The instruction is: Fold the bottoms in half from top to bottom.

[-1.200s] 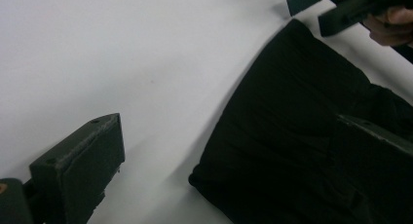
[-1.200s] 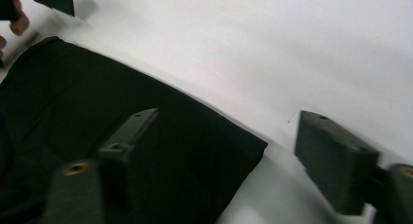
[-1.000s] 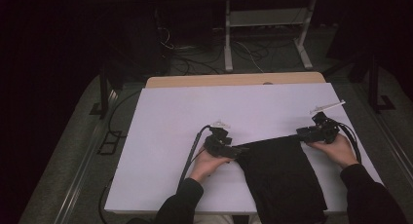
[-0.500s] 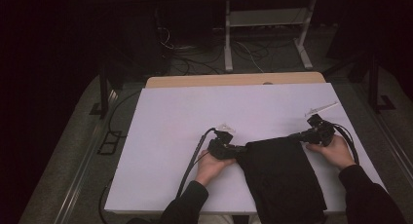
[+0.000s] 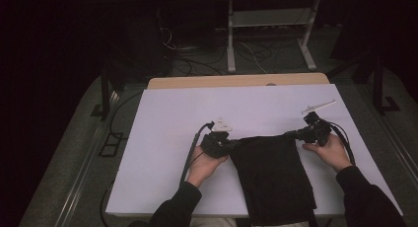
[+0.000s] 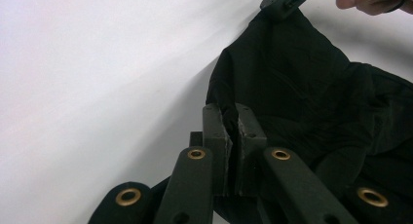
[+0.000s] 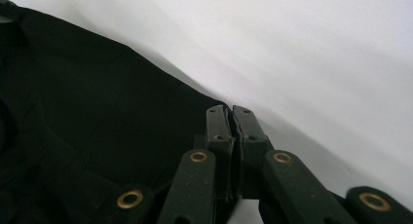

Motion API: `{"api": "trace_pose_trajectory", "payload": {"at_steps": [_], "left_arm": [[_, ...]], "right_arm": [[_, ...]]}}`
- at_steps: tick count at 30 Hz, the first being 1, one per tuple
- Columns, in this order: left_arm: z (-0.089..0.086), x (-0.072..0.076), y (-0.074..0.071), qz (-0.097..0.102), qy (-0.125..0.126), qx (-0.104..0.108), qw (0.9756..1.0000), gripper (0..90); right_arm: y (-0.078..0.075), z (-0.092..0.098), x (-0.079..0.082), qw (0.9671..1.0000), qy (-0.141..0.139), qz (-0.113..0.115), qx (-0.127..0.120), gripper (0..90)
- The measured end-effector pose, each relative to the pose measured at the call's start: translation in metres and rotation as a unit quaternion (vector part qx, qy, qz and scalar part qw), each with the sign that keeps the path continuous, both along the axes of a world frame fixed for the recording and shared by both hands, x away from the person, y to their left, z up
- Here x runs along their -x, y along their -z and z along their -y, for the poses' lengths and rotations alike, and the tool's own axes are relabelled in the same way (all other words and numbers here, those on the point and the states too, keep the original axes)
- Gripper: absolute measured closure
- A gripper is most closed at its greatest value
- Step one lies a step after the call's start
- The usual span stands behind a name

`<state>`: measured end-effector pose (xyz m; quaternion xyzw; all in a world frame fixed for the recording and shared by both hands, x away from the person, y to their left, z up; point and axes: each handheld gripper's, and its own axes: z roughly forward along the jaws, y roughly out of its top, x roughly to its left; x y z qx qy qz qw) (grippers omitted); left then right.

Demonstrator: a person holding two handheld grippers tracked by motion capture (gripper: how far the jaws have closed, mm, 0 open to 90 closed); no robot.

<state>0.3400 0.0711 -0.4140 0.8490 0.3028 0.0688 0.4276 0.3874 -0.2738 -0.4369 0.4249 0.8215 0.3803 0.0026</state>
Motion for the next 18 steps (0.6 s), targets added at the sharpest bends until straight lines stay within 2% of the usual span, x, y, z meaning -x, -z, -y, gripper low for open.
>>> {"api": "trace_pose_trajectory", "payload": {"at_steps": [7,13,18], "left_arm": [[-0.023,-0.007,-0.014,0.014,-0.014,-0.005,0.9998,85.2],[-0.042,-0.025,-0.028,0.031,-0.031,-0.014,0.9989,85.2],[-0.055,-0.039,-0.036,0.034,-0.045,-0.004,0.9984,85.2]], "right_arm": [[-0.008,-0.024,-0.009,0.9999,-0.003,0.004,-0.011,85.4],[-0.020,-0.044,-0.022,0.9998,0.003,0.011,-0.015,85.4],[-0.027,-0.056,-0.038,0.9993,0.016,0.013,-0.032,85.4]]}}
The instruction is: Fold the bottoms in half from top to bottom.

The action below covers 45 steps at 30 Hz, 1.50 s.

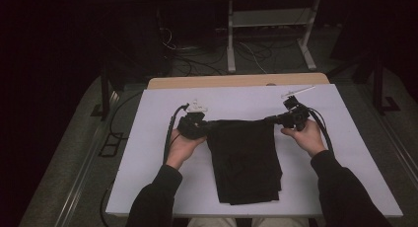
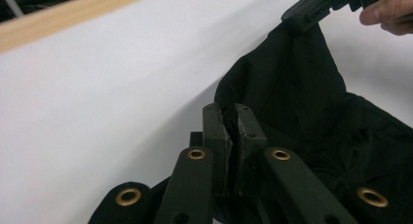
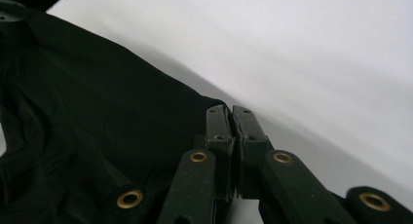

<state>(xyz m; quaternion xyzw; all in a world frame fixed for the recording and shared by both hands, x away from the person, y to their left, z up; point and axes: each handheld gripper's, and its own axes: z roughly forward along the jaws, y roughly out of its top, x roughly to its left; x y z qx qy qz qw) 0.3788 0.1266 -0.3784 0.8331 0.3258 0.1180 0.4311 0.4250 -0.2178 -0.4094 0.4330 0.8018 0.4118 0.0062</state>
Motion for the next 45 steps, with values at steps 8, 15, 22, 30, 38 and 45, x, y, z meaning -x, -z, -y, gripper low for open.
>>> {"api": "trace_pose_trajectory", "payload": {"at_steps": [8,15,22,30,38,45], "left_arm": [[-0.010,-0.029,-0.002,0.013,-0.006,-0.004,0.9999,85.1],[-0.010,-0.054,-0.001,0.029,-0.015,0.007,0.9994,85.2],[-0.007,-0.069,0.009,0.037,-0.033,0.028,0.9984,85.1],[-0.005,-0.090,0.019,0.049,-0.048,0.031,0.9972,85.1],[-0.001,-0.104,0.039,0.033,-0.063,0.045,0.9965,84.7],[-0.005,-0.107,0.047,-0.002,-0.076,0.056,0.9955,72.2]], "right_arm": [[-0.009,-0.014,-0.026,0.9998,0.019,0.003,0.010,85.3],[-0.012,-0.016,-0.050,0.9987,0.050,0.001,0.007,85.3],[-0.013,-0.018,-0.063,0.9969,0.067,0.017,0.037,85.4],[-0.011,-0.018,-0.074,0.9953,0.086,0.026,0.035,85.3],[-0.001,-0.018,-0.082,0.9935,0.103,0.026,0.040,85.1],[0.007,-0.018,-0.082,0.9925,0.114,0.028,0.036,71.3]]}}
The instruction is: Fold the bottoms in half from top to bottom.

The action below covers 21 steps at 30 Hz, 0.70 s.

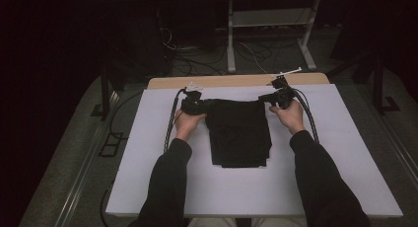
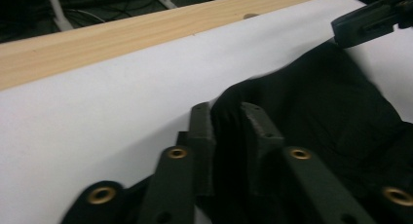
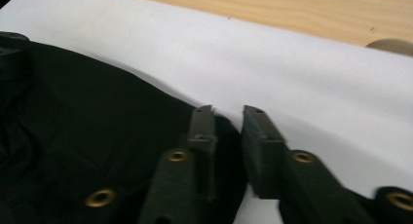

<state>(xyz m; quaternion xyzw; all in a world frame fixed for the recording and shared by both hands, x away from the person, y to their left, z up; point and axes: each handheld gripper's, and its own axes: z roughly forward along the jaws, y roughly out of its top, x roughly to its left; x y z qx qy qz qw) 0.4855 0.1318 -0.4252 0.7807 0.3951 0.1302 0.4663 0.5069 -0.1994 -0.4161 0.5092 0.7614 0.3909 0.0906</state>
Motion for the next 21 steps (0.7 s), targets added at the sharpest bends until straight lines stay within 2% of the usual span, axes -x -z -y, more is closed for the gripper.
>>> {"api": "trace_pose_trajectory", "payload": {"at_steps": [5,8,11,14,16,18,21], "left_arm": [[0.001,0.002,-0.003,-0.011,-0.013,-0.001,0.9999,44.1],[0.002,0.004,-0.003,-0.020,-0.008,-0.004,0.9998,29.9],[0.002,0.007,-0.004,-0.020,-0.005,-0.002,0.9998,16.6],[-0.001,0.011,-0.003,-0.012,-0.008,0.015,0.9998,10.0],[-0.004,0.013,-0.002,-0.021,-0.008,0.015,0.9996,4.0],[-0.007,0.013,0.000,-0.032,-0.008,0.014,0.9994,0.0],[-0.010,0.018,0.001,-0.030,-0.013,0.018,0.9993,0.0]], "right_arm": [[-0.001,0.004,0.005,0.9999,-0.003,0.006,-0.010,55.3],[0.000,0.009,0.010,0.9997,-0.004,0.009,-0.024,42.0],[0.002,0.013,0.017,0.9997,-0.009,0.008,-0.022,29.3],[0.004,0.019,0.023,0.9997,-0.011,0.009,-0.020,14.6],[0.006,0.026,0.028,0.9995,-0.015,0.009,-0.027,11.7],[0.007,0.033,0.034,0.9993,-0.018,0.008,-0.032,4.7],[0.008,0.039,0.040,0.9994,-0.017,0.003,-0.031,2.1]]}}
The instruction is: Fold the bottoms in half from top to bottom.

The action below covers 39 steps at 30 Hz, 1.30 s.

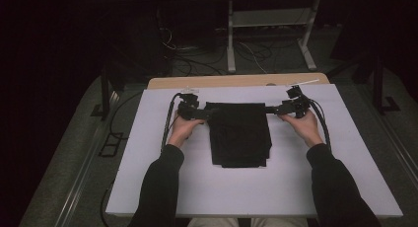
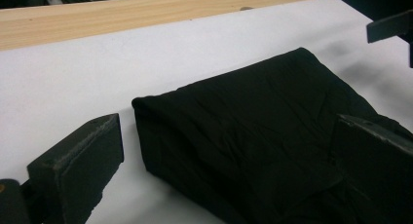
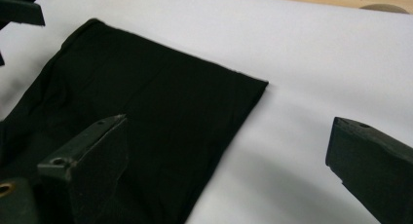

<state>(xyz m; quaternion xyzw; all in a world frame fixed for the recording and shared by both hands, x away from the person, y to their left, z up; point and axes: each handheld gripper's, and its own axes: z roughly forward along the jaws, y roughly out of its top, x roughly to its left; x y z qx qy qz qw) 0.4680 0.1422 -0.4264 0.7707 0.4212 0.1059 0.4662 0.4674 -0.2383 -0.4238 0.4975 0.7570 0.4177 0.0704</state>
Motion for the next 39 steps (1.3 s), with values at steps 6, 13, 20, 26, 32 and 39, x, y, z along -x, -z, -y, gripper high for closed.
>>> {"api": "trace_pose_trajectory", "payload": {"at_steps": [6,13,20,26,32,39], "left_arm": [[-0.007,0.008,0.000,0.003,-0.001,-0.006,1.0000,0.0],[-0.018,0.021,-0.007,0.012,-0.004,-0.008,0.9999,0.0],[-0.031,0.034,-0.010,0.019,-0.009,-0.011,0.9997,0.0],[-0.035,0.047,-0.013,0.024,-0.004,-0.012,0.9996,0.0],[-0.035,0.060,-0.016,0.027,0.005,-0.011,0.9996,0.0],[-0.035,0.073,-0.017,0.029,0.016,-0.012,0.9994,0.0]], "right_arm": [[-0.003,0.011,0.014,1.0000,-0.003,0.009,-0.002,1.6],[-0.006,0.020,0.029,0.9999,-0.005,0.016,0.002,1.6],[-0.014,0.024,0.044,0.9996,-0.015,0.026,0.001,1.6],[-0.020,0.031,0.056,0.9993,-0.017,0.032,-0.002,1.4],[-0.021,0.041,0.071,0.9992,-0.017,0.034,-0.012,1.8],[-0.016,0.052,0.086,0.9991,-0.010,0.037,-0.020,1.8]]}}
